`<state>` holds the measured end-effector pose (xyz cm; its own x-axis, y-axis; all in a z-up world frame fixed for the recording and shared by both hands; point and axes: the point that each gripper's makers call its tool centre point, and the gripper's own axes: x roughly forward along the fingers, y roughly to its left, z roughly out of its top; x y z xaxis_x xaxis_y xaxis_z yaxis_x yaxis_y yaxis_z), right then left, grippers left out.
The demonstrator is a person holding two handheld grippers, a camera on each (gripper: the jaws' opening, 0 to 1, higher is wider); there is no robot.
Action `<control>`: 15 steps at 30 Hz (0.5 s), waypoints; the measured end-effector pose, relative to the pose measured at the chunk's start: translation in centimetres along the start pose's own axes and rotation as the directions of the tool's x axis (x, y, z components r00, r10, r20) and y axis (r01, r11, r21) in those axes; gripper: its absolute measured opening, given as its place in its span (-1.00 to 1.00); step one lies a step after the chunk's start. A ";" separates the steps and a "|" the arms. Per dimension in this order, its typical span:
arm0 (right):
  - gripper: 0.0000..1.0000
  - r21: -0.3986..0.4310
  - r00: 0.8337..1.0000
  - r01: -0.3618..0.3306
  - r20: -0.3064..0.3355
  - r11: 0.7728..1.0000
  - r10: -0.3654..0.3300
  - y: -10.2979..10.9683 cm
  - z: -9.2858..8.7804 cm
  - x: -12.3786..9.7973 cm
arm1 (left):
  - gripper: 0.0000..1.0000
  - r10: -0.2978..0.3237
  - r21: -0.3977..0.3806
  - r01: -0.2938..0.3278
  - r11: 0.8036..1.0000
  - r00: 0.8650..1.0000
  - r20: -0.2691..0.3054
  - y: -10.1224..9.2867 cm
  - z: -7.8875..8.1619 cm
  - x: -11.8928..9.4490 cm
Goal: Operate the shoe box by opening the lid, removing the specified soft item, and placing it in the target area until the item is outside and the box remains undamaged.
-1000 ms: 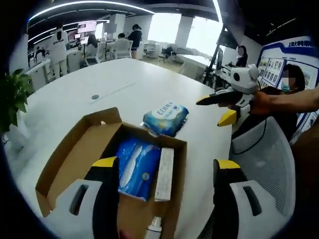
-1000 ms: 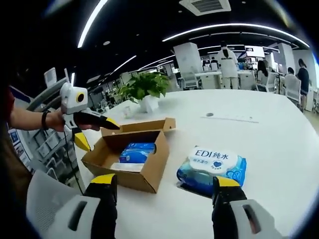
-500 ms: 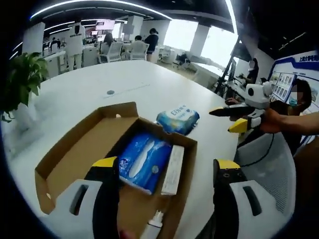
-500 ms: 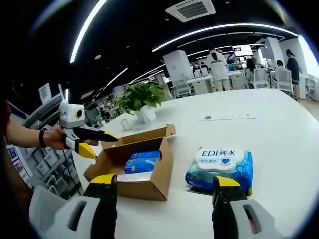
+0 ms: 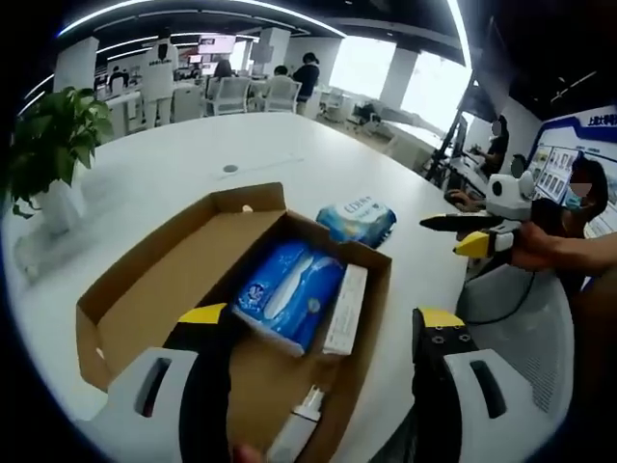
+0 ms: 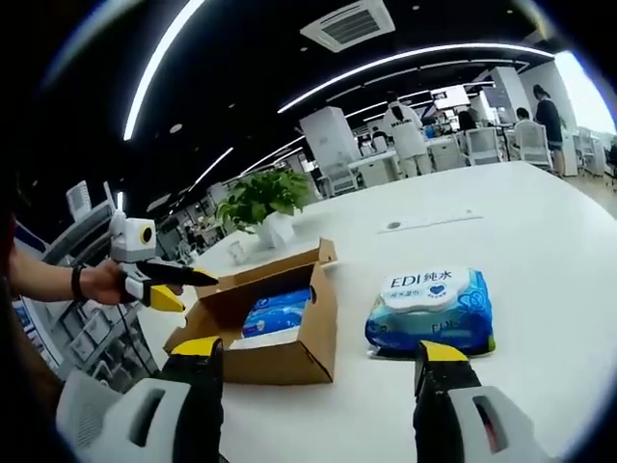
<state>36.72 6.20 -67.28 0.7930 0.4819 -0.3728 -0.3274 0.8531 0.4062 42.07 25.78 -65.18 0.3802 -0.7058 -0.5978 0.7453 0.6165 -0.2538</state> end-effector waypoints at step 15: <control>0.62 -0.019 0.999 -0.019 -0.038 1.000 0.018 1.1 -1.7 -0.1 | 0.53 0.004 0.004 -0.004 1.000 1.000 -0.013 -0.3 -0.7 -0.3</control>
<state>35.42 7.48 -68.21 0.7668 0.5046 -0.3968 -0.3520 0.8474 0.3974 41.31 26.06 -65.47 0.3763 -0.6985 -0.6087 0.7459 0.6181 -0.2481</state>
